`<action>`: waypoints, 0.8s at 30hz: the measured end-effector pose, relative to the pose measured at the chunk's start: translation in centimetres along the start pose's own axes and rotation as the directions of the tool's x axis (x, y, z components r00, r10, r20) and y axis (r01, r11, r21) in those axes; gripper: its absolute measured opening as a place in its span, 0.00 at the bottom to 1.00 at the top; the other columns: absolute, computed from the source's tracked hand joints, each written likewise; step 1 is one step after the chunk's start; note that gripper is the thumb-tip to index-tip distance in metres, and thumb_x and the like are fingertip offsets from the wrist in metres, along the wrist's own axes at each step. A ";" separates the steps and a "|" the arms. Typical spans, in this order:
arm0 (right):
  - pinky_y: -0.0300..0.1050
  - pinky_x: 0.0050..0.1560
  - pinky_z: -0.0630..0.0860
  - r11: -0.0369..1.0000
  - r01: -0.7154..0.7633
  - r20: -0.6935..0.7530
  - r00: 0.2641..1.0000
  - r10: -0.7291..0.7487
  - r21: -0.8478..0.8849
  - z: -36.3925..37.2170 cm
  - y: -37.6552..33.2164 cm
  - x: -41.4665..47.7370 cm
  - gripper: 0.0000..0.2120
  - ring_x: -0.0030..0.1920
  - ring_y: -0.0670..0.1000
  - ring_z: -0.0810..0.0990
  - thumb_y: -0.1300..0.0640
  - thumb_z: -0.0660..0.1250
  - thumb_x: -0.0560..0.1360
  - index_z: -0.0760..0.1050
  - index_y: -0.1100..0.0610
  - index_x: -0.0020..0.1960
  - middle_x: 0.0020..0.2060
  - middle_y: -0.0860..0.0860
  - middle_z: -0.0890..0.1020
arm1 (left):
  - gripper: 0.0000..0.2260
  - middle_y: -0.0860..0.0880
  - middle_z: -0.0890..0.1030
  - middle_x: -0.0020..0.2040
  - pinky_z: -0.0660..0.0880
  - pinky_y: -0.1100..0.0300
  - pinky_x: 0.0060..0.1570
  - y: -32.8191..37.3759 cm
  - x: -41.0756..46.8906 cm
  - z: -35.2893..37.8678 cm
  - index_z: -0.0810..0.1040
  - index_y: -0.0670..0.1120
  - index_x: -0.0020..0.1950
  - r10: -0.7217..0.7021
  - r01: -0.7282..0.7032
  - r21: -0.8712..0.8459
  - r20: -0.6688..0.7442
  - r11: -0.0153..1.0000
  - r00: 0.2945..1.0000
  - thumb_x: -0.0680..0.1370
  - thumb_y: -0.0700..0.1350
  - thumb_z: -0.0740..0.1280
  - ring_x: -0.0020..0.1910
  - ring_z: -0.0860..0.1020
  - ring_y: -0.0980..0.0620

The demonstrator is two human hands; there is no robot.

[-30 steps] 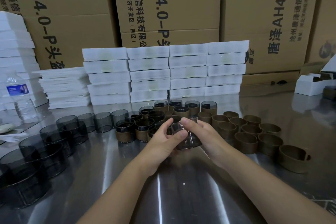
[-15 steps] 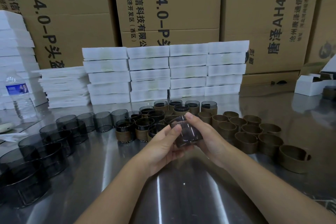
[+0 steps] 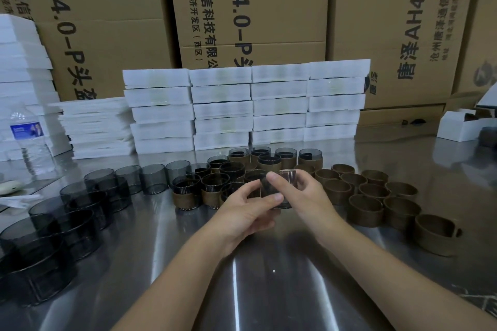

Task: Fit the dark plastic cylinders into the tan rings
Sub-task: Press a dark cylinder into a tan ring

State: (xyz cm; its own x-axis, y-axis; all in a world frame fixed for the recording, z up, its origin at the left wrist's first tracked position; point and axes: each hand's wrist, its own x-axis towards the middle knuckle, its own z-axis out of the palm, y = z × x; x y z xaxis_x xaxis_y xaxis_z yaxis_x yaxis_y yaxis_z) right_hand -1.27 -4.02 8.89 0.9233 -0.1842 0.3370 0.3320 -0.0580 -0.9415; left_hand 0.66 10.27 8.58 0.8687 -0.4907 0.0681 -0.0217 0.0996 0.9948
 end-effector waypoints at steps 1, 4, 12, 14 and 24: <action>0.30 0.38 0.74 1.000 -0.001 -0.002 1.000 0.001 -0.001 0.0 0.1 0.1 0.35 0.41 0.40 0.83 0.34 0.72 0.54 0.78 0.58 0.52 0.41 0.47 0.85 | 0.26 0.52 0.84 0.41 0.79 0.62 0.40 0.1 -0.1 0.0 0.78 0.52 0.61 0.009 -0.009 0.017 0.002 1.000 1.000 0.64 0.51 0.75 0.38 0.82 0.58; 0.36 0.45 0.75 1.000 -0.026 0.007 1.000 0.026 -0.011 -0.1 0.3 0.3 0.38 0.46 0.44 0.84 0.31 0.71 0.52 0.79 0.56 0.52 0.44 0.48 0.86 | 0.24 0.51 0.85 0.44 0.79 0.61 0.40 0.1 -0.1 0.0 0.80 0.57 0.57 0.027 -0.027 0.062 -0.002 0.998 1.000 0.61 0.55 0.76 0.40 0.82 0.56; 0.43 0.52 0.77 0.992 -0.121 0.096 0.988 0.125 -0.041 -0.5 0.1 0.3 0.40 0.50 0.50 0.84 0.23 0.68 0.51 0.83 0.52 0.50 0.45 0.50 0.86 | 0.18 0.53 0.85 0.51 0.76 0.61 0.42 0.4 -0.5 -0.1 0.81 0.65 0.53 0.015 -0.019 0.063 0.062 0.998 0.998 0.64 0.58 0.76 0.42 0.82 0.55; 0.46 0.56 0.77 0.990 -0.139 0.129 0.981 0.142 -0.032 -0.6 -0.1 0.2 0.38 0.52 0.51 0.84 0.25 0.68 0.53 0.83 0.52 0.51 0.46 0.50 0.86 | 0.20 0.53 0.85 0.51 0.76 0.62 0.40 0.4 -0.5 -0.1 0.81 0.65 0.54 0.015 -0.020 0.059 0.092 0.998 0.996 0.63 0.59 0.75 0.42 0.82 0.55; 0.52 0.63 0.73 0.988 -0.154 0.191 0.970 0.153 -0.006 -0.7 -0.7 -0.1 0.37 0.54 0.53 0.83 0.27 0.67 0.58 0.82 0.53 0.54 0.49 0.53 0.86 | 0.14 0.54 0.85 0.50 0.76 0.65 0.36 0.6 -0.6 -0.3 0.81 0.65 0.54 0.016 -0.019 0.017 0.159 1.000 0.987 0.69 0.55 0.72 0.41 0.82 0.55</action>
State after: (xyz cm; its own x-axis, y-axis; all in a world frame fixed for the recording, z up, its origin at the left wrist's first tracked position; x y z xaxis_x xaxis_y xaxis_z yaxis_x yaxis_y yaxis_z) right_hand -1.70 -4.67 9.52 0.9829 -0.0002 0.1843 0.1842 -0.0351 -0.9823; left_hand 0.29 10.83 9.08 0.7786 -0.6203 0.0950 -0.0463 0.0942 0.9945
